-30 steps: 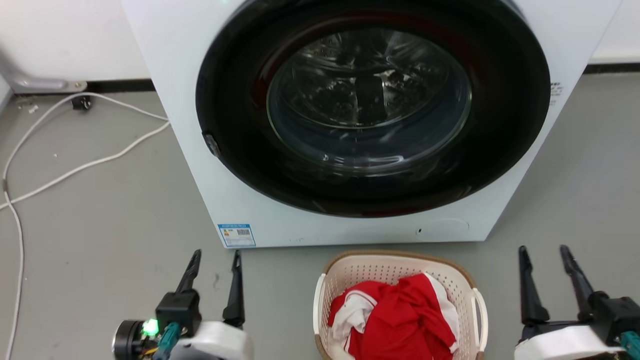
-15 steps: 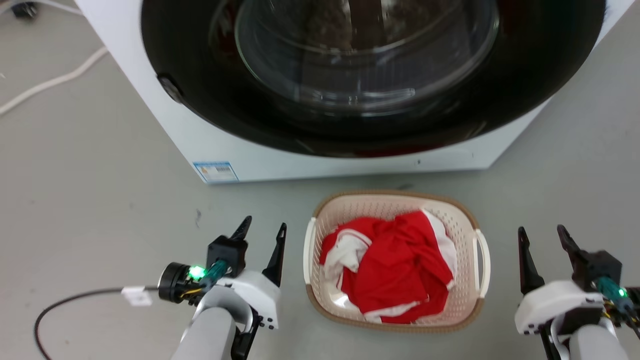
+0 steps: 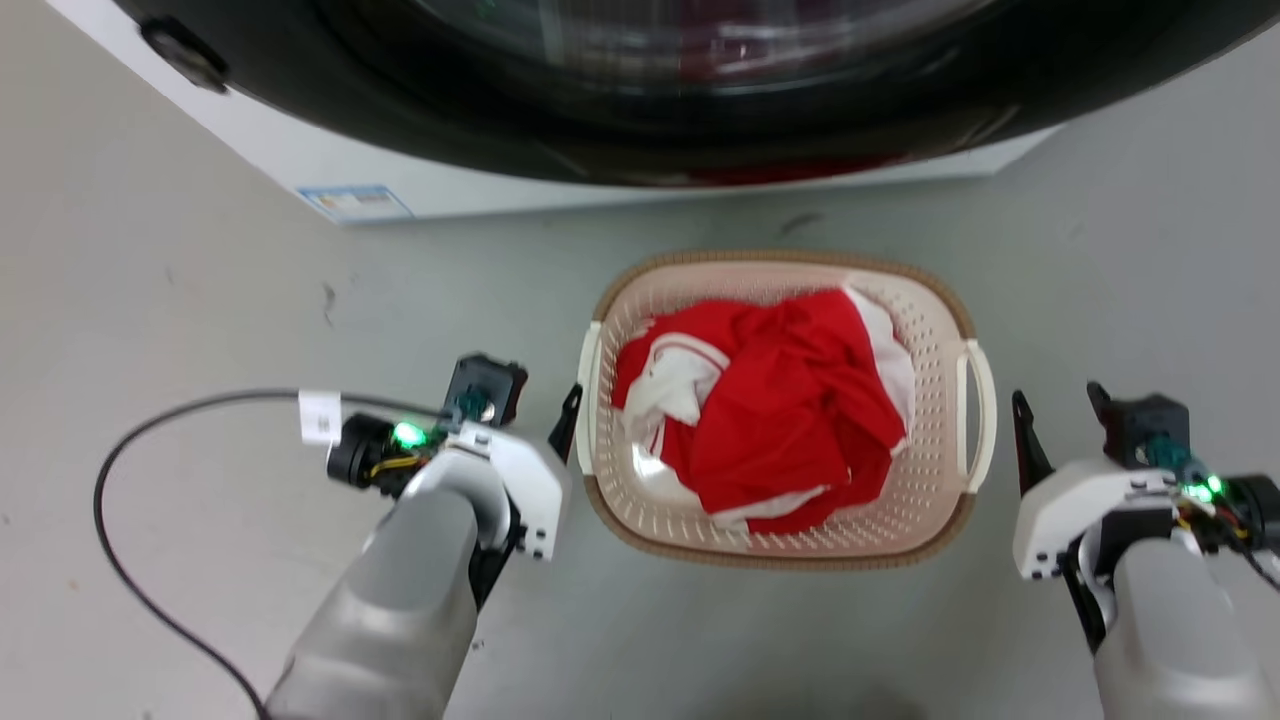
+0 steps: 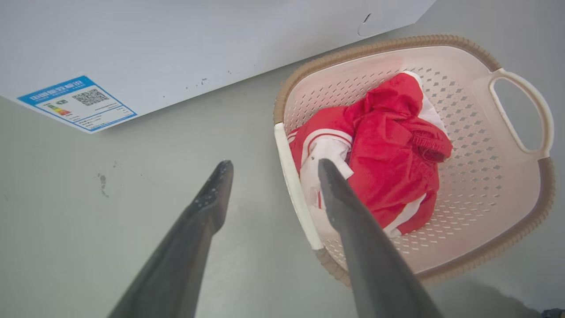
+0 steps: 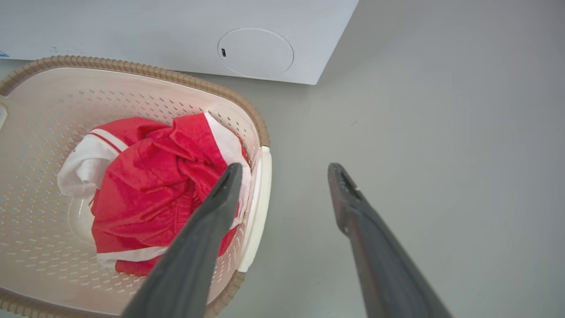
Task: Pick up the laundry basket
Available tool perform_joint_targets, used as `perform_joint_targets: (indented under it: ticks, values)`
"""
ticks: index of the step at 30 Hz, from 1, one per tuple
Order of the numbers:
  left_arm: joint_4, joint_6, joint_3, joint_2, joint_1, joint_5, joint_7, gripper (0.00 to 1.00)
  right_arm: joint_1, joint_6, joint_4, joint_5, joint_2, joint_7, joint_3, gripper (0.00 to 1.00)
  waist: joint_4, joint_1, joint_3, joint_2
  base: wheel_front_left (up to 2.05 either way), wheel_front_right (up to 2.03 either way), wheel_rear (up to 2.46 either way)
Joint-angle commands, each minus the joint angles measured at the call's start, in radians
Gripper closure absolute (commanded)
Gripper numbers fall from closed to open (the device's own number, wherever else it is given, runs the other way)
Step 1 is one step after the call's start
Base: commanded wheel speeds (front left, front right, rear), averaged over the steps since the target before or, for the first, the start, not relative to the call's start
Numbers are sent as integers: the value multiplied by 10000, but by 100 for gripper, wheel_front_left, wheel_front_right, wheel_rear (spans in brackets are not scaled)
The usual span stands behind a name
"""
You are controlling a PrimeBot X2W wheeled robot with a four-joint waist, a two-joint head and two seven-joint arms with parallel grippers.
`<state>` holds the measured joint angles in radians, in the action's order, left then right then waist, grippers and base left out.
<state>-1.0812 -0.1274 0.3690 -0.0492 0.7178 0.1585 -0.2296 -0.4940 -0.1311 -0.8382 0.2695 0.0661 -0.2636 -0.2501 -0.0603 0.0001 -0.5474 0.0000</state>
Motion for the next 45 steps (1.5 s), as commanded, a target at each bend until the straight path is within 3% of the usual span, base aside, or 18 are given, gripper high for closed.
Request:
perform_joint_targets:
  ticks: [1,14,28,29,30,31,32,45]
  values:
    - [-121,-9,92,-20,260,123,74,0,-309,7,-176,136,54,-18,-17,0,-95,-1,-643,0,0,0,0]
    - [-843,-23,2410,-24,1946,2187,1367,0,-2408,8,-2794,1004,244,-19,-202,0,-245,-1,-2262,0,0,0,0]
    - [-1380,-25,3588,-140,3008,3081,1405,0,-3486,8,-3484,1722,204,-18,-663,0,-12,-1,-3370,0,0,0,0]
    - [-1444,-20,3641,-157,3047,3097,1410,0,-3528,8,-3455,1753,190,-18,-709,38,-13,-1,-3415,0,0,0,0]
    - [-1504,-13,3716,-159,3066,3118,1461,9,-3546,8,-3455,1809,177,-18,-734,100,-17,-1,-3448,0,0,0,0]
    - [-1538,-13,3791,-167,3094,3134,1452,84,-3546,8,-3502,1848,153,-18,-753,100,-19,-1,-3473,0,0,0,0]
    - [-1573,-11,3840,-182,3129,3176,1419,100,-3561,8,-3520,1883,131,-18,-778,100,-25,-1,-3495,0,0,0,0]
    - [-1768,-38,4463,-122,2813,3727,1534,100,-3230,16,-3979,2456,177,2,-874,100,84,-1,-2701,0,0,0,0]
